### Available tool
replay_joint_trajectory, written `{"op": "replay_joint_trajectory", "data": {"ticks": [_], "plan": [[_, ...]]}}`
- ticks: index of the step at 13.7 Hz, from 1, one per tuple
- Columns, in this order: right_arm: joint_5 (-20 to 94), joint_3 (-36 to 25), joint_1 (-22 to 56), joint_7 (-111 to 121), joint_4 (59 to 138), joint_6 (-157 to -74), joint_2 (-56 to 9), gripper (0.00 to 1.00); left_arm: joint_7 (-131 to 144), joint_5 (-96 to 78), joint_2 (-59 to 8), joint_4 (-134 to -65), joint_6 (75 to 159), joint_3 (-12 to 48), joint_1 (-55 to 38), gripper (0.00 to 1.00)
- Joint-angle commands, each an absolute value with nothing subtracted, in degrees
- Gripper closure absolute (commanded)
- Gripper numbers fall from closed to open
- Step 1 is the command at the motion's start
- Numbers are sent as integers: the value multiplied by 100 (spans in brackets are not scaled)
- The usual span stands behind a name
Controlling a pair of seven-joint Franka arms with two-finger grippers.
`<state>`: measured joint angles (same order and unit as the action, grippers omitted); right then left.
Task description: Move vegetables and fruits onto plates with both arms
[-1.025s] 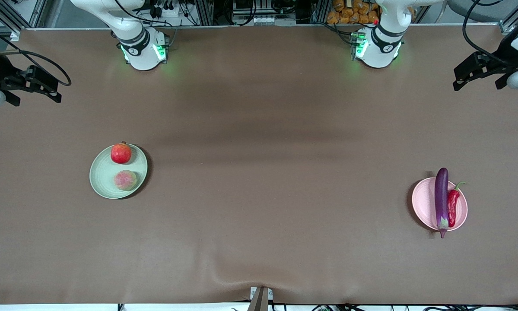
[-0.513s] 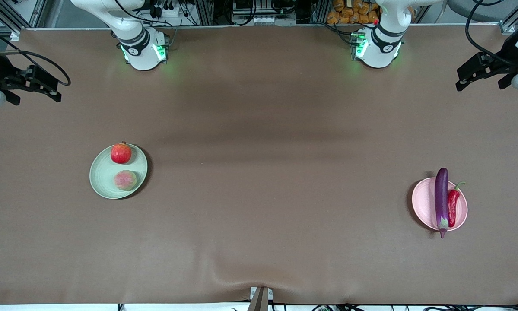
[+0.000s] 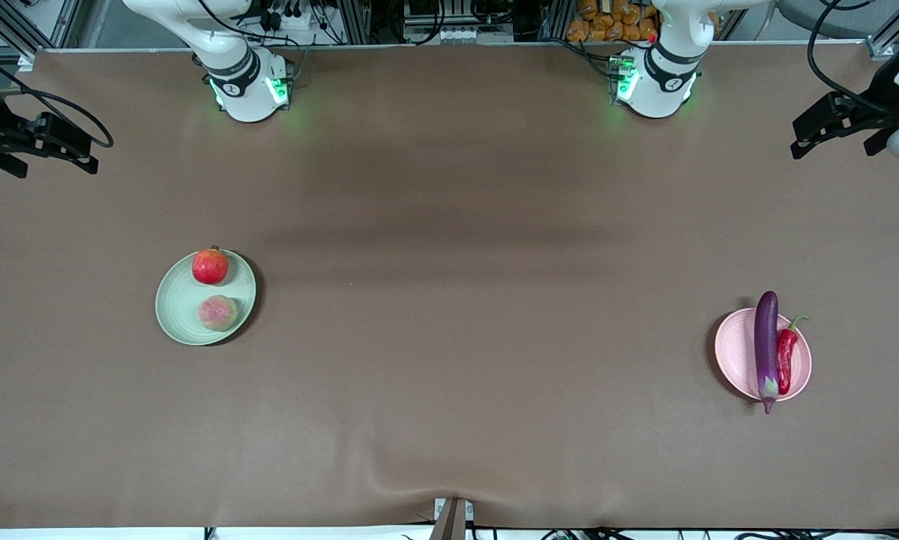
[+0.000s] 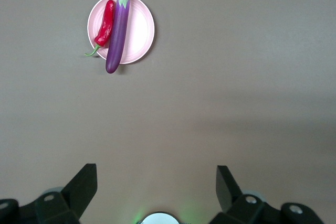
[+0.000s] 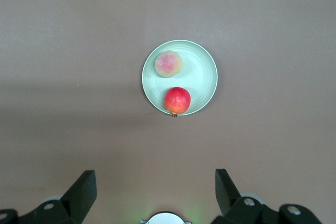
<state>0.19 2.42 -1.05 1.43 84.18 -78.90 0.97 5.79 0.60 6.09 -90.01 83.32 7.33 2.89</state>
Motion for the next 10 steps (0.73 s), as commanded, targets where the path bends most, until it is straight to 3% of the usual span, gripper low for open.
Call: {"op": "replay_joint_trajectory", "data": {"ticks": [1, 10], "plan": [[-9, 316, -246, 158, 8358, -7726, 97, 0, 457, 44, 536, -8877, 8288, 747, 316, 0], [-35, 343, -202, 132, 8350, -7690, 97, 0, 457, 44, 396, -8921, 8332, 738, 325, 0]]}}
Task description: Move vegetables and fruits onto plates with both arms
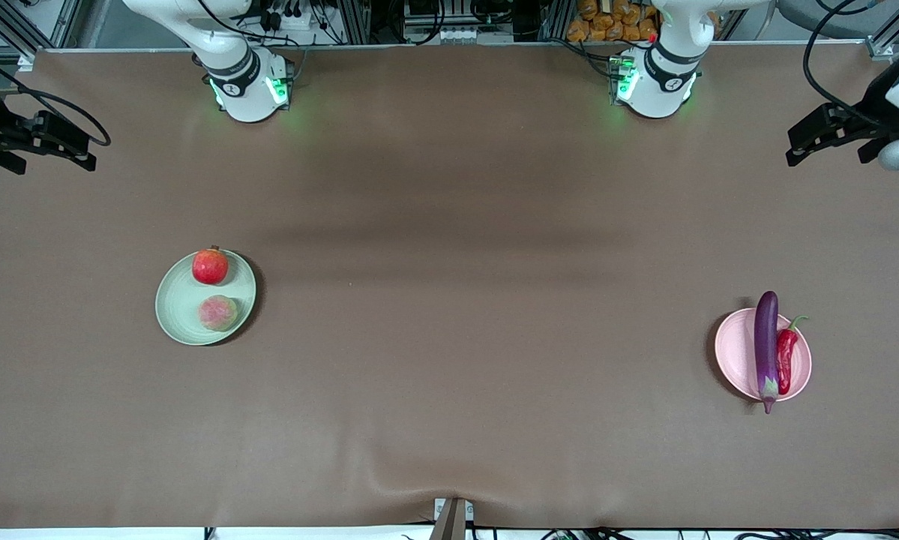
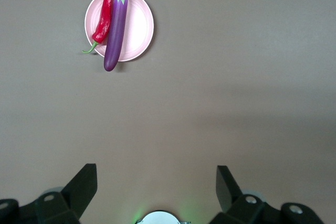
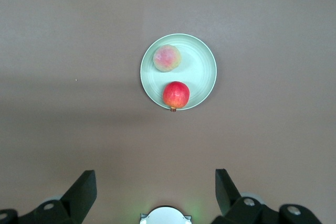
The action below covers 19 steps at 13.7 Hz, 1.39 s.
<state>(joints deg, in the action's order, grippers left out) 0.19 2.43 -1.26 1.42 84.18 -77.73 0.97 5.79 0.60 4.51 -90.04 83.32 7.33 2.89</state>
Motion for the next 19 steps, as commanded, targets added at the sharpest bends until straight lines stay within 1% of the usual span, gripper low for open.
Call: {"op": "replay_joint_trajectory", "data": {"ticks": [1, 7, 9, 10, 12, 14, 16, 19], "plan": [[-35, 351, -211, 123, 8350, -7699, 88, 0, 457, 44, 378, -8921, 8332, 747, 325, 0], [-44, 352, -202, 132, 8358, -7646, 97, 0, 457, 53, 360, -8895, 8332, 747, 316, 0], [-44, 334, -246, 158, 8358, -7655, 88, 0, 440, 44, 142, -8851, 8332, 738, 351, 0], [-44, 325, -255, 202, 8358, -7638, 88, 0, 439, 18, -33, -8737, 8332, 730, 482, 0], [-131, 316, -246, 185, 8358, -7489, 97, 0, 474, 44, -272, -8246, 8297, 747, 501, 0], [-132, 316, -246, 132, 8358, -7400, 88, 0, 475, 44, -238, -8218, 8244, 782, 501, 0], [-140, 343, -185, 132, 8350, -7470, 79, 0, 483, 44, -176, -8183, 7964, 809, 510, 0], [-106, 316, -255, 185, 8341, -7488, 79, 0, 483, 52, 9, -8183, 7875, 887, 501, 0]]}}
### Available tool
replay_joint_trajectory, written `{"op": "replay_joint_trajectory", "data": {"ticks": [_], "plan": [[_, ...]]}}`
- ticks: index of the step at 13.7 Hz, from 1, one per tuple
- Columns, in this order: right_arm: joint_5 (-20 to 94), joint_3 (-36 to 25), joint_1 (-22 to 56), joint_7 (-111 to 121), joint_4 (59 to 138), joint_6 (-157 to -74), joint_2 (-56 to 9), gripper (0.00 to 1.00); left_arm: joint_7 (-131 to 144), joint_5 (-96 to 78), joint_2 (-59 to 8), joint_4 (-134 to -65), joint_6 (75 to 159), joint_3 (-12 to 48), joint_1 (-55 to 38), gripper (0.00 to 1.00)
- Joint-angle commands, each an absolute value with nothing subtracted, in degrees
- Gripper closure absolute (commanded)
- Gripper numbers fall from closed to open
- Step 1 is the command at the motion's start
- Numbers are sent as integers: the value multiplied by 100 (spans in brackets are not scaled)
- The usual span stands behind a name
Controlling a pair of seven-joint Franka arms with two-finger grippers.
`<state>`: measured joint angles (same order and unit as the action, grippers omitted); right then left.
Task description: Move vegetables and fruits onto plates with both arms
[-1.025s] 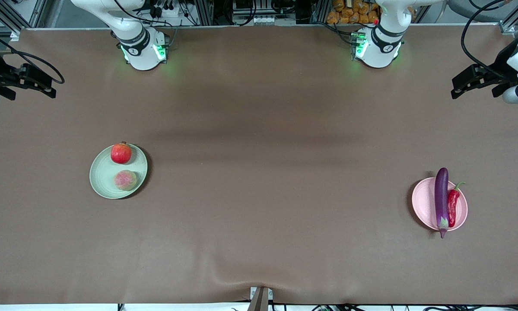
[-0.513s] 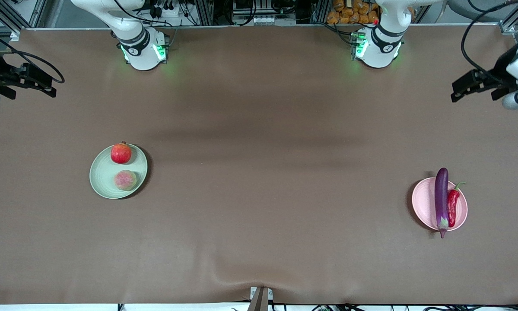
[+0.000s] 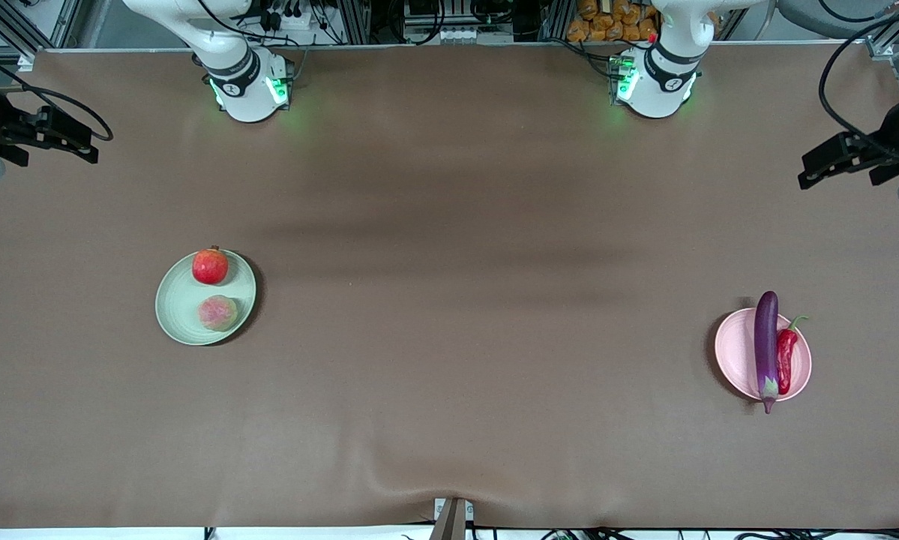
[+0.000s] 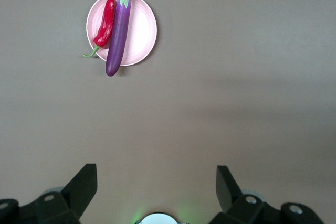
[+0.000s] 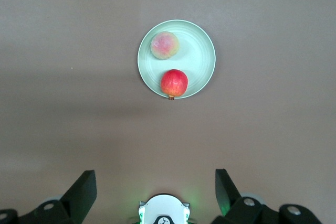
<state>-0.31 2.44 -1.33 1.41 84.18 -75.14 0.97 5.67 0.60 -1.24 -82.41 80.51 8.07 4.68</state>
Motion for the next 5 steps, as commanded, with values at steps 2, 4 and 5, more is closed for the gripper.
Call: {"op": "replay_joint_trajectory", "data": {"ticks": [2, 4, 5], "plan": [[-105, 334, -202, 132, 8350, -7471, 79, 0, 536, 53, 18, -8183, 7735, 896, 501, 0], [-132, 360, -176, 132, 8350, -7488, 88, 0, 536, 53, 18, -8174, 7734, 896, 501, 0], [-123, 352, -184, 193, 8297, -7532, 79, 0, 536, 44, 18, -8174, 7734, 896, 501, 0]]}}
